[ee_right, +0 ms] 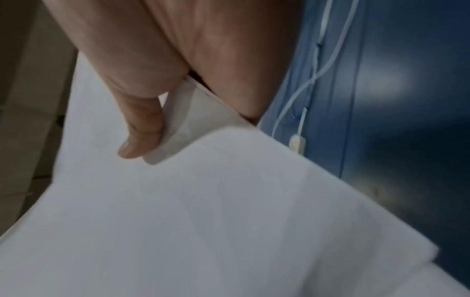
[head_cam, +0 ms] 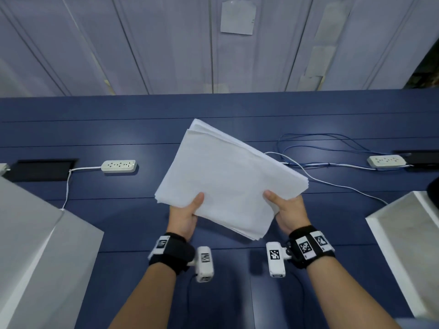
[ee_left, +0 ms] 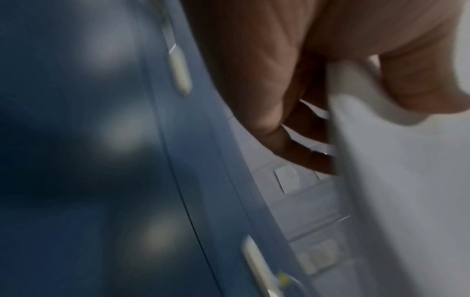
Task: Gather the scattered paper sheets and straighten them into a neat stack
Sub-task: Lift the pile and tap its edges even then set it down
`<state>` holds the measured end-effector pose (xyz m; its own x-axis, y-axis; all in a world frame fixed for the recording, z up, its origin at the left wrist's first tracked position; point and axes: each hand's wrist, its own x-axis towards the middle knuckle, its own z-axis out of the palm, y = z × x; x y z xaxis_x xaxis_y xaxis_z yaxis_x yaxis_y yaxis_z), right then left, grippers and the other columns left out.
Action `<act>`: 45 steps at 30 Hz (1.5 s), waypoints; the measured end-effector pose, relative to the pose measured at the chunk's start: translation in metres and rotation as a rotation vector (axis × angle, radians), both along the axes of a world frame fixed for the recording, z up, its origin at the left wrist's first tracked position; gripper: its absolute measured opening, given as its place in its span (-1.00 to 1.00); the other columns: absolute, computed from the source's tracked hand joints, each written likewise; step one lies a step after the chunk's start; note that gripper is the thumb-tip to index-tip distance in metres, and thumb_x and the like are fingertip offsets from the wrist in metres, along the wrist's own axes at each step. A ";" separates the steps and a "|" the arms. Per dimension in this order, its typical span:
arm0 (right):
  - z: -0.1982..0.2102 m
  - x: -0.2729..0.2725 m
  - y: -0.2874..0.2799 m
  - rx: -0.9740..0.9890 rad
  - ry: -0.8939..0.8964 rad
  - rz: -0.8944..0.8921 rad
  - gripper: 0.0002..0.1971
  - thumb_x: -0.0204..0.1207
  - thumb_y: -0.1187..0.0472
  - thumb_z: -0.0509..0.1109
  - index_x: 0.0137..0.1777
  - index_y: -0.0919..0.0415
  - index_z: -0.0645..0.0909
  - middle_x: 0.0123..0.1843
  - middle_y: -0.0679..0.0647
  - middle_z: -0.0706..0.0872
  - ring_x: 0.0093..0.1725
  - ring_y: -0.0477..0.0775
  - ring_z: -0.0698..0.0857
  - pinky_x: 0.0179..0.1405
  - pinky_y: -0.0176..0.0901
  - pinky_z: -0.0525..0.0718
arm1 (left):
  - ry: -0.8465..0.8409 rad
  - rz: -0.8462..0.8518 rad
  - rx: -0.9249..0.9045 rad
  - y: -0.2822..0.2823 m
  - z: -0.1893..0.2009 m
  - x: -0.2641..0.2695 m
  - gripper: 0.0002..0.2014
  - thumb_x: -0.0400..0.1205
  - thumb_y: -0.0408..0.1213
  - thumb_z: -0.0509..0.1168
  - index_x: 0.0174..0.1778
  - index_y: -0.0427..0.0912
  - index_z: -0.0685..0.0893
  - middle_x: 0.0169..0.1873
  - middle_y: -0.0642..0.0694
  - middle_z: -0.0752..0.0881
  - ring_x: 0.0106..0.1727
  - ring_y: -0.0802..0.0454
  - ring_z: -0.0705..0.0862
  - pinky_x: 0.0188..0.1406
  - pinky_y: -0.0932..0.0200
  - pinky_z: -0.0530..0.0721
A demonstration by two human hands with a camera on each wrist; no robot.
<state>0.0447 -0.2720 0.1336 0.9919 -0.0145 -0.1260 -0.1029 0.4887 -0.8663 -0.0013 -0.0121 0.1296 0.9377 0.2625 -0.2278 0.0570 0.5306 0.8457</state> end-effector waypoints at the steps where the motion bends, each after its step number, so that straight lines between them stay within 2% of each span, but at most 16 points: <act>1: 0.002 0.001 -0.006 -0.021 -0.014 -0.014 -0.54 0.15 0.38 0.64 0.09 0.10 0.79 0.16 0.12 0.85 0.15 0.15 0.81 0.16 0.02 0.77 | 0.018 -0.008 0.123 0.015 0.003 -0.004 -0.36 0.36 -0.29 0.68 0.38 -0.25 0.70 0.32 -0.20 0.77 0.35 -0.17 0.73 0.42 -0.15 0.62; 3: 0.002 0.004 -0.021 -0.069 -0.039 -0.010 -0.57 0.20 0.44 0.59 0.07 0.09 0.80 0.15 0.11 0.86 0.14 0.16 0.81 0.17 0.04 0.77 | 0.063 -0.088 0.368 0.047 0.013 -0.008 -0.49 0.24 -0.24 0.74 0.10 -0.25 0.85 0.09 -0.21 0.87 0.17 -0.21 0.83 0.30 -0.19 0.72; 7: 0.001 0.000 -0.031 -0.234 -0.052 0.117 -0.60 0.21 0.45 0.61 0.05 0.15 0.79 0.08 0.11 0.88 0.06 0.13 0.83 0.05 -0.02 0.80 | 0.077 -0.317 0.621 0.055 0.023 -0.003 -0.69 0.35 -0.38 0.68 0.00 -0.18 0.88 -0.03 -0.07 0.91 0.06 -0.07 0.87 0.13 -0.04 0.81; 13: -0.017 -0.010 -0.026 -0.492 -0.076 -0.001 -0.72 0.28 0.54 0.63 -0.11 0.19 0.79 -0.27 -0.21 0.87 -0.24 -0.26 0.80 -0.15 -0.38 0.73 | 0.059 -0.082 0.721 0.018 -0.008 -0.005 -0.76 0.39 -0.36 0.68 -0.19 0.06 0.84 -0.29 0.33 0.85 -0.19 0.45 0.81 -0.15 0.45 0.71; 17: -0.041 -0.017 -0.035 -0.551 -0.014 -0.018 -0.70 0.23 0.45 0.70 -0.09 0.14 0.81 -0.22 -0.14 0.89 -0.20 -0.18 0.82 -0.08 -0.29 0.77 | 0.096 -0.064 0.703 0.006 -0.039 -0.014 -0.71 0.33 -0.40 0.71 -0.14 0.00 0.86 -0.25 0.25 0.88 -0.17 0.38 0.83 -0.13 0.44 0.73; 21: -0.071 -0.024 -0.048 -0.643 0.101 0.108 -0.55 0.21 0.39 0.73 0.10 0.07 0.79 0.00 -0.01 0.88 0.02 -0.01 0.84 0.11 -0.14 0.75 | 0.206 -0.200 0.747 0.004 -0.065 -0.018 -0.52 0.29 -0.28 0.74 0.13 -0.01 0.86 0.00 0.18 0.88 0.03 0.30 0.83 0.09 0.29 0.76; 24: -0.071 -0.022 -0.042 -0.697 0.153 0.050 -0.75 0.32 0.35 0.68 -0.02 0.18 0.79 -0.10 0.04 0.86 0.00 0.15 0.84 -0.01 -0.11 0.75 | 0.277 -0.152 0.726 0.002 -0.063 -0.010 -0.77 0.34 -0.27 0.72 -0.16 -0.04 0.86 -0.24 0.08 0.88 -0.14 0.11 0.86 -0.05 0.09 0.80; 27: -0.057 -0.018 -0.033 -0.638 0.148 -0.032 -0.80 0.35 0.41 0.64 -0.10 0.15 0.79 -0.20 -0.08 0.85 -0.16 -0.04 0.84 -0.19 -0.34 0.74 | 0.250 -0.089 0.693 0.001 -0.046 0.001 -0.81 0.37 -0.31 0.69 -0.24 0.01 0.84 -0.31 0.13 0.86 -0.23 0.13 0.83 -0.13 0.20 0.77; 30: -0.046 -0.015 -0.033 -0.590 0.090 -0.103 -0.78 0.36 0.45 0.61 -0.12 0.13 0.78 -0.27 -0.20 0.83 -0.26 -0.29 0.81 -0.19 -0.44 0.73 | 0.135 -0.048 0.662 0.005 -0.032 0.006 -0.81 0.39 -0.37 0.68 -0.23 0.00 0.87 -0.32 0.18 0.87 -0.25 0.29 0.82 -0.15 0.37 0.76; 32: -0.046 -0.015 -0.035 -0.593 0.079 -0.106 -0.77 0.35 0.42 0.63 -0.08 0.13 0.78 -0.23 -0.19 0.86 -0.21 -0.25 0.83 -0.12 -0.39 0.75 | 0.112 -0.054 0.679 0.005 -0.031 0.002 -0.81 0.40 -0.36 0.67 -0.23 0.01 0.87 -0.32 0.21 0.87 -0.25 0.34 0.82 -0.11 0.34 0.78; 35: -0.057 -0.023 -0.037 -0.663 0.109 -0.041 -0.68 0.26 0.24 0.73 0.00 0.09 0.75 -0.03 0.03 0.88 -0.02 0.03 0.85 0.05 -0.07 0.78 | 0.191 -0.058 0.718 0.000 -0.044 -0.010 -0.73 0.32 -0.29 0.73 -0.12 -0.04 0.86 -0.26 0.16 0.87 -0.22 0.40 0.81 0.03 0.12 0.83; 37: -0.057 -0.029 -0.036 -0.649 0.104 -0.037 -0.57 0.23 0.13 0.75 0.09 0.08 0.71 0.02 0.05 0.87 0.02 0.05 0.83 0.08 -0.04 0.75 | 0.175 -0.056 0.707 -0.003 -0.052 -0.018 -0.48 0.21 -0.23 0.78 0.09 -0.05 0.82 -0.10 0.13 0.87 -0.09 0.35 0.82 0.05 0.25 0.79; 39: -0.051 -0.034 -0.028 -0.594 0.095 -0.097 -0.50 0.20 -0.04 0.71 0.10 0.08 0.66 0.02 0.01 0.83 -0.01 -0.03 0.79 0.09 -0.11 0.72 | 0.130 -0.009 0.657 -0.008 -0.052 -0.023 -0.40 0.23 -0.10 0.72 0.21 -0.02 0.76 -0.05 0.08 0.84 -0.04 0.25 0.80 -0.01 0.39 0.73; 41: -0.046 -0.034 -0.018 -0.577 0.109 -0.181 -0.44 0.17 -0.18 0.65 0.06 0.11 0.62 -0.02 0.00 0.77 -0.08 -0.04 0.73 0.03 -0.14 0.69 | 0.115 0.092 0.570 -0.017 -0.046 -0.025 -0.54 0.34 0.00 0.58 0.11 -0.07 0.76 -0.12 0.02 0.83 -0.13 0.15 0.78 -0.14 0.41 0.71; 43: -0.043 -0.030 -0.006 -0.599 0.154 -0.276 -0.50 0.23 -0.17 0.65 -0.01 0.14 0.59 -0.11 0.02 0.71 -0.17 -0.01 0.65 -0.08 -0.15 0.64 | 0.157 0.210 0.530 -0.026 -0.041 -0.023 -0.75 0.48 -0.07 0.57 -0.11 -0.16 0.76 -0.27 0.03 0.78 -0.27 0.19 0.72 -0.30 0.42 0.66; 45: -0.042 -0.024 0.003 -0.620 0.212 -0.360 -0.57 0.28 -0.12 0.67 -0.10 0.10 0.56 -0.16 0.03 0.67 -0.21 0.02 0.60 -0.10 -0.10 0.62 | 0.185 0.288 0.529 -0.032 -0.040 -0.019 -0.76 0.56 -0.17 0.54 -0.25 -0.25 0.71 -0.39 0.01 0.71 -0.43 0.29 0.64 -0.39 0.42 0.60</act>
<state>0.0208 -0.2692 0.0914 0.8675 -0.4648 -0.1774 -0.2245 -0.0475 -0.9733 -0.0201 -0.0437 0.0900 0.7702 0.6200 -0.1498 0.1444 0.0592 0.9877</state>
